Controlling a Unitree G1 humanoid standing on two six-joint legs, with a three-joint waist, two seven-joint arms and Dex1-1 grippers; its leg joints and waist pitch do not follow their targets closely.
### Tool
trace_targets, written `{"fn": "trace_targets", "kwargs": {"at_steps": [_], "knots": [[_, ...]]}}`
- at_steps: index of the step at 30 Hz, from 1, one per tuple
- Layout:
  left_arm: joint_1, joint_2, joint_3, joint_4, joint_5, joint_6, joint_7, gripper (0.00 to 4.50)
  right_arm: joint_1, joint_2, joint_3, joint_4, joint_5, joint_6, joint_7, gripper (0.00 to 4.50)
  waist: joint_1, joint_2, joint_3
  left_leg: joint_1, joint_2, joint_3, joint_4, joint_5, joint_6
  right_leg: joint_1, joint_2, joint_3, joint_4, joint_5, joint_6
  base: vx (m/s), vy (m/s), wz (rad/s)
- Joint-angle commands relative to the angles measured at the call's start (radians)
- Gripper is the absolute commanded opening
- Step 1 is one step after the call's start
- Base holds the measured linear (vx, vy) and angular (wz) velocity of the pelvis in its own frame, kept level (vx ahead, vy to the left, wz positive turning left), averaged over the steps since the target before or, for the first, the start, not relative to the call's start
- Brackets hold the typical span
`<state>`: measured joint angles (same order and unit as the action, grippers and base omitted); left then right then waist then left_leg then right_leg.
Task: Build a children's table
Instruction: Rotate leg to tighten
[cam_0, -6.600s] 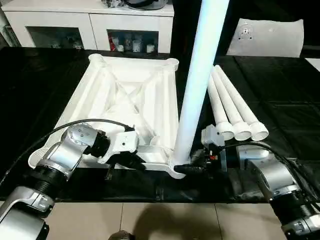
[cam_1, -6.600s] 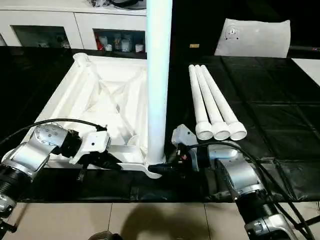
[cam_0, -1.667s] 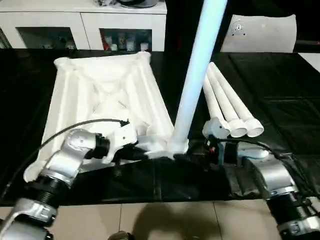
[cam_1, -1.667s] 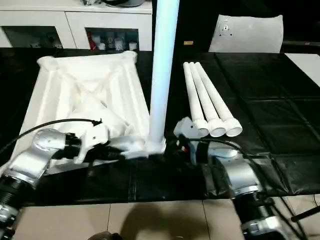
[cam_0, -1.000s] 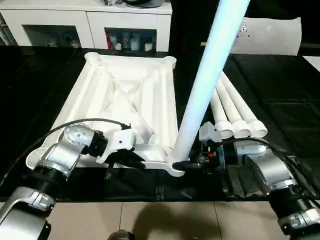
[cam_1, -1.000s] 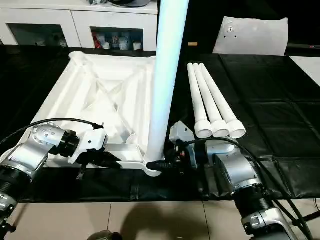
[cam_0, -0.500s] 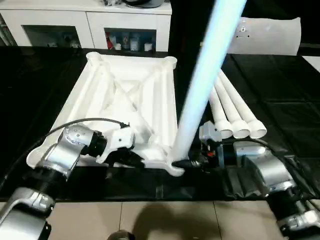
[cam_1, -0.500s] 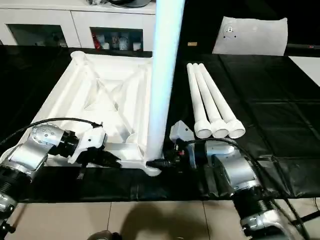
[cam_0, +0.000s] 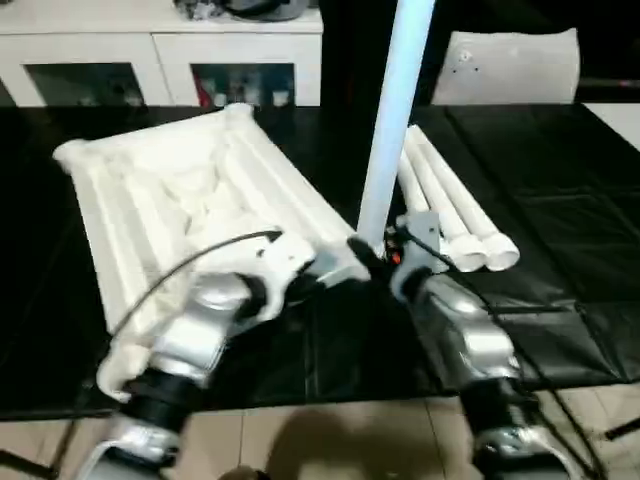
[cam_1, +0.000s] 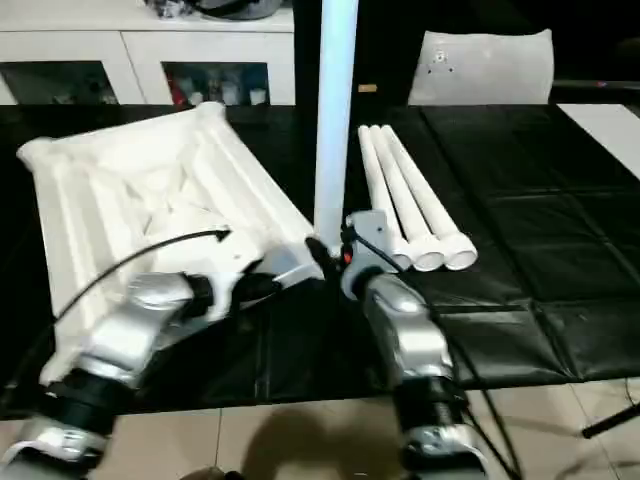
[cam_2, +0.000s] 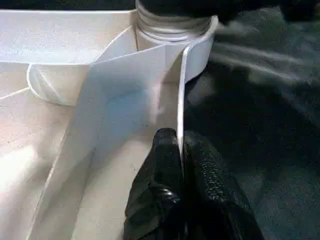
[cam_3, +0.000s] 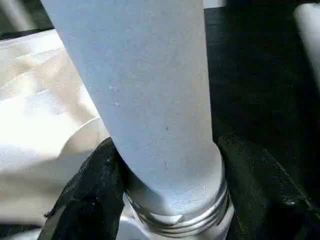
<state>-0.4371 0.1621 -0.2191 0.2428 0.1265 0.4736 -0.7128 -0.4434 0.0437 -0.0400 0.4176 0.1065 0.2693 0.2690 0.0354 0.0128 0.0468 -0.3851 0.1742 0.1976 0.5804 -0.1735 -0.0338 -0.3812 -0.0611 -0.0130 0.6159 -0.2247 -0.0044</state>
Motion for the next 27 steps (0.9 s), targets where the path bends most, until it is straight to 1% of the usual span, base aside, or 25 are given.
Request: {"fn": "trace_targets", "kwargs": {"at_steps": [1,2,3,5,6,7,8,9,10,11,12,13,14,15,17,18,19,20,21,22,23,24,25,26,27], "knots": [[-0.042,-0.085,-0.03,0.002,-0.029,-0.024,0.11,0.0,0.015,0.102,0.091,0.047,0.02,0.027,0.02,2.53,0.001,-0.013,-0.056,0.024,0.053,-0.025,-0.062,-0.139,0.027,0.024,-0.071,0.036,-0.077,-0.096,-0.189,0.0,0.0,0.0],[-0.045,-0.084,-0.033,0.002,-0.018,-0.021,0.11,0.0,0.017,0.108,0.084,0.043,0.023,0.02,0.018,2.87,0.003,-0.012,-0.057,0.022,0.053,-0.025,-0.062,-0.129,0.033,0.025,-0.071,0.035,-0.075,-0.079,-0.185,0.0,0.0,0.0],[-0.048,-0.08,-0.034,0.005,-0.01,-0.024,0.106,0.0,0.02,0.111,0.077,0.04,0.02,0.014,0.007,2.87,0.005,-0.01,-0.059,0.022,0.053,-0.025,-0.061,-0.118,0.039,0.027,-0.07,0.033,-0.072,-0.057,-0.183,0.0,0.0,0.0],[-0.053,-0.064,-0.041,0.014,0.006,-0.039,0.085,0.0,0.028,0.108,0.066,0.029,0.025,0.004,0.001,3.24,0.005,-0.009,-0.058,0.021,0.052,-0.025,-0.062,-0.121,0.043,0.026,-0.07,0.033,-0.074,-0.052,-0.181,0.0,0.0,0.0],[-0.055,-0.054,-0.041,0.02,0.007,-0.049,0.072,0.0,0.033,0.103,0.057,0.018,0.03,0.004,-0.001,3.27,0.005,-0.01,-0.056,0.02,0.052,-0.026,-0.063,-0.133,0.041,0.026,-0.07,0.032,-0.076,-0.07,-0.178,0.0,0.0,0.0],[-0.057,-0.042,-0.04,0.028,0.009,-0.061,0.056,0.0,0.04,0.091,0.057,0.004,0.029,-0.01,0.012,3.32,0.004,-0.006,-0.056,0.021,0.053,-0.027,-0.064,-0.143,0.037,0.025,-0.071,0.032,-0.077,-0.083,-0.176,0.0,0.0,0.0],[-0.058,-0.033,-0.038,0.035,0.01,-0.067,0.045,0.0,0.045,0.082,0.058,-0.007,0.028,-0.028,0.027,3.42,0.003,-0.006,-0.056,0.022,0.053,-0.027,-0.066,-0.164,0.028,0.024,-0.07,0.033,-0.081,-0.106,-0.171,0.0,0.0,0.0],[-0.059,-0.024,-0.037,0.041,0.01,-0.078,0.037,0.0,0.05,0.068,0.057,-0.017,0.009,-0.03,0.009,3.56,0.002,-0.007,-0.054,0.023,0.053,-0.028,-0.068,-0.181,0.02,0.024,-0.07,0.033,-0.082,-0.128,-0.17,0.0,0.0,0.0],[-0.059,-0.023,-0.037,0.043,0.01,-0.081,0.036,0.0,0.051,0.065,0.057,-0.019,0.007,-0.032,0.008,3.67,0.0,-0.007,-0.054,0.023,0.054,-0.028,-0.07,-0.196,0.012,0.022,-0.07,0.033,-0.083,-0.146,-0.169,0.0,0.0,0.0],[-0.06,-0.008,-0.038,0.054,0.008,-0.101,0.028,0.0,0.06,0.037,0.063,-0.034,-0.012,-0.06,0.015,3.78,0.0,-0.004,-0.054,0.023,0.053,-0.029,-0.07,-0.2,0.008,0.022,-0.071,0.033,-0.084,-0.152,-0.167,0.0,0.0,0.0],[-0.061,0.004,-0.038,0.063,0.005,-0.118,0.018,0.0,0.07,0.025,0.05,-0.059,0.014,-0.06,0.044,3.78,-0.002,-0.005,-0.054,0.023,0.054,-0.029,-0.069,-0.209,0.003,0.022,-0.071,0.034,-0.085,-0.157,-0.167,0.0,0.0,0.0],[-0.061,0.009,-0.038,0.066,0.005,-0.125,0.015,0.0,0.075,0.022,0.044,-0.07,0.023,-0.057,0.051,3.88,-0.003,-0.007,-0.053,0.021,0.052,-0.029,-0.069,-0.214,0.006,0.022,-0.07,0.034,-0.086,-0.162,-0.164,0.0,0.0,0.0],[-0.064,0.022,-0.037,0.078,0.007,-0.146,0.011,0.0,0.088,0.01,0.02,-0.103,0.042,-0.062,0.055,4.12,-0.001,-0.008,-0.053,0.022,0.053,-0.029,-0.07,-0.218,0.008,0.022,-0.071,0.036,-0.088,-0.168,-0.158,0.0,0.0,0.0],[-0.066,0.026,-0.031,0.084,0.005,-0.15,0.01,0.0,0.1,-0.002,0.015,-0.133,0.058,-0.058,0.079,4.17,-0.001,-0.008,-0.055,0.02,0.053,-0.029,-0.069,-0.212,0.011,0.023,-0.071,0.036,-0.085,-0.159,-0.156,0.0,0.0,0.0],[-0.072,0.024,-0.01,0.096,-0.006,-0.157,0.016,0.0,0.125,-0.019,0.002,-0.196,0.087,-0.041,0.105,4.22,0.002,-0.012,-0.055,0.021,0.054,-0.027,-0.067,-0.191,0.023,0.025,-0.07,0.036,-0.084,-0.129,-0.157,0.0,0.0,0.0],[-0.073,0.021,-0.001,0.099,-0.012,-0.161,0.018,0.0,0.134,-0.024,-0.003,-0.216,0.093,-0.035,0.106,4.42,0.003,-0.012,-0.055,0.018,0.055,-0.028,-0.067,-0.171,0.031,0.026,-0.07,0.035,-0.08,-0.105,-0.16,0.0,0.0,0.0],[-0.075,0.015,0.016,0.099,-0.029,-0.157,0.017,0.0,0.146,-0.032,-0.003,-0.241,0.099,-0.029,0.116,4.42,0.004,-0.013,-0.056,0.019,0.054,-0.027,-0.067,-0.166,0.034,0.025,-0.071,0.034,-0.08,-0.102,-0.163,0.0,0.0,0.0],[-0.077,0.009,0.031,0.096,-0.047,-0.146,0.013,0.0,0.156,-0.04,0.002,-0.262,0.107,-0.024,0.134,4.42,0.004,-0.011,-0.055,0.02,0.054,-0.027,-0.067,-0.17,0.035,0.024,-0.071,0.034,-0.082,-0.11,-0.169,0.0,0.0,0.0],[-0.077,0.009,0.033,0.096,-0.049,-0.146,0.012,0.44,0.158,-0.041,0.003,-0.264,0.107,-0.023,0.134,4.5,0.004,-0.012,-0.054,0.021,0.054,-0.027,-0.066,-0.178,0.034,0.023,-0.071,0.034,-0.083,-0.124,-0.172,0.0,0.0,0.0],[-0.075,-0.001,0.062,0.069,-0.101,-0.126,-0.015,0.44,0.181,-0.057,0.011,-0.308,0.109,0.02,0.13,4.5,0.003,-0.012,-0.053,0.02,0.054,-0.026,-0.067,-0.179,0.032,0.023,-0.071,0.034,-0.083,-0.132,-0.173,0.0,0.0,0.0],[-0.073,-0.004,0.071,0.056,-0.119,-0.118,-0.024,0.44,0.19,-0.063,0.014,-0.323,0.111,0.044,0.127,4.5,0.008,-0.01,-0.054,0.022,0.053,-0.025,-0.066,-0.182,0.028,0.022,-0.072,0.035,-0.085,-0.142,-0.181,0.0,0.0,0.0],[-0.071,-0.008,0.088,0.041,-0.138,-0.112,-0.024,0.73,0.2,-0.069,0.018,-0.333,0.099,0.063,0.115,4.5,0.006,-0.015,-0.056,0.022,0.057,-0.026,-0.067,-0.177,0.024,0.023,-0.071,0.033,-0.081,-0.125,-0.192,0.0,0.0,0.0],[-0.071,-0.009,0.096,0.036,-0.147,-0.112,-0.02,0.83,0.206,-0.072,0.019,-0.338,0.091,0.072,0.109,4.5,0.007,-0.015,-0.057,0.022,0.057,-0.025,-0.066,-0.161,0.023,0.023,-0.069,0.032,-0.077,-0.093,-0.198,0.0,0.0,0.0],[-0.07,-0.008,0.105,0.03,-0.154,-0.115,-0.014,0.88,0.212,-0.077,0.024,-0.337,0.073,0.074,0.098,4.5,0.006,-0.016,-0.057,0.019,0.056,-0.026,-0.065,-0.141,0.027,0.025,-0.068,0.031,-0.072,-0.052,-0.202,0.0,0.0,0.0],[-0.073,0.001,0.132,0.023,-0.163,-0.1,0.005,0.88,0.222,-0.085,0.03,-0.339,0.056,0.089,0.086,4.5,0.004,-0.018,-0.058,0.02,0.055,-0.025,-0.063,-0.131,0.031,0.025,-0.066,0.031,-0.071,-0.033,-0.204,0.0,0.0,0.0]]}}
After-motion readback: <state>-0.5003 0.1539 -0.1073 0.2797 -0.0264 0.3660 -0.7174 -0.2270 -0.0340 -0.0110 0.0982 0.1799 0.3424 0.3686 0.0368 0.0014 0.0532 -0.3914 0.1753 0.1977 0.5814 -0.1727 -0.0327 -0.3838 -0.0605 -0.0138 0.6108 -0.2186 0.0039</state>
